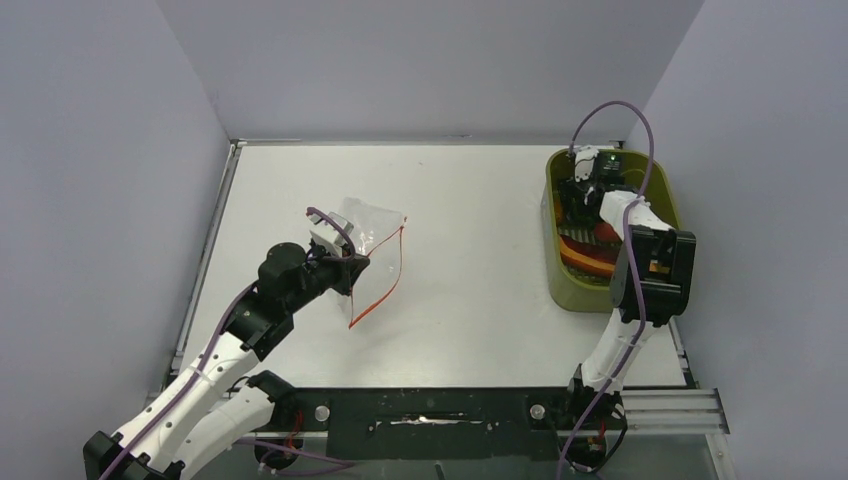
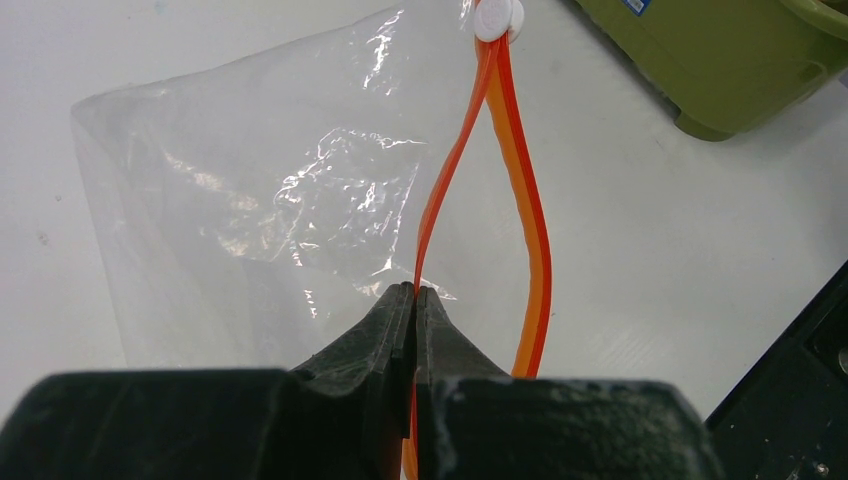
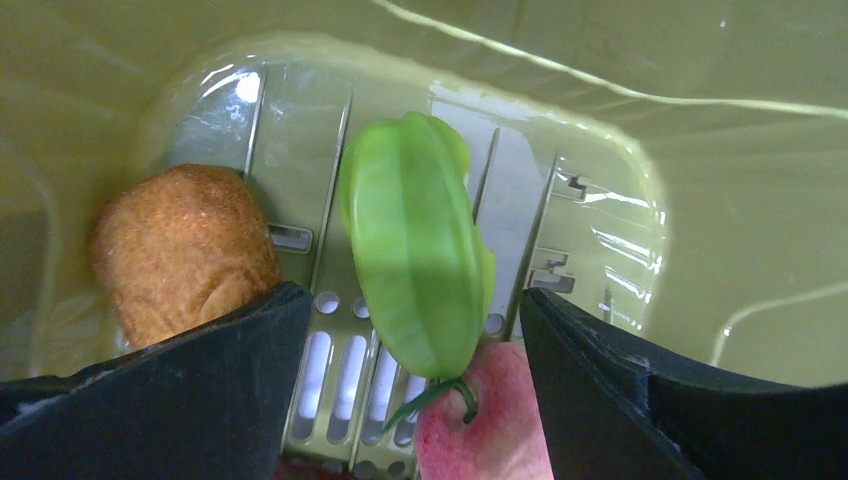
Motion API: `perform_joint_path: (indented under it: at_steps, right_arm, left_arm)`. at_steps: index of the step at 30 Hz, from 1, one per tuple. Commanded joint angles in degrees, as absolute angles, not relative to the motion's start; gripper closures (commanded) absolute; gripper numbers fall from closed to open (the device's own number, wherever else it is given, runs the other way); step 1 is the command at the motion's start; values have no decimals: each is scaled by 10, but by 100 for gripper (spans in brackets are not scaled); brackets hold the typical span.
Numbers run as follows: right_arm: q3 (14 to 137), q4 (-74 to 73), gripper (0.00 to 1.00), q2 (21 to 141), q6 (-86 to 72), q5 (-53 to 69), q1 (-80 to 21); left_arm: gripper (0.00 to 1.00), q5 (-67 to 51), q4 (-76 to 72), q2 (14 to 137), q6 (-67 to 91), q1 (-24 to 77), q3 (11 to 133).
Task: Place the food in the zip-top bag and seal the zipper
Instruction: Pick up the fake fruit from the bin.
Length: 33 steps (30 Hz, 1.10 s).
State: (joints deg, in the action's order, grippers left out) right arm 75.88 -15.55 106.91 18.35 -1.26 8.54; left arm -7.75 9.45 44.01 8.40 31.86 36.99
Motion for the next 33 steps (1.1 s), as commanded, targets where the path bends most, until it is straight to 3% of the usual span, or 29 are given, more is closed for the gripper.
perform_joint_path:
  at_steps: [1, 12, 16, 25, 33]
  right_arm:
    - [790, -113, 24, 1082, 204, -12, 84]
    - [748, -57, 42, 1053, 201, -23, 84]
    - [749, -61, 55, 1049, 200, -34, 85]
    - [770, -77, 42, 1075, 202, -24, 85]
    - [775, -73, 44, 1084, 201, -27, 88]
  left_arm:
    - [100, -76, 81, 435, 77, 321, 379]
    - [100, -75, 80, 439, 76, 321, 379]
    - [100, -73, 79, 440, 76, 322, 379]
    - [100, -74, 78, 439, 76, 321, 379]
    - [100, -71, 80, 439, 76, 322, 379]
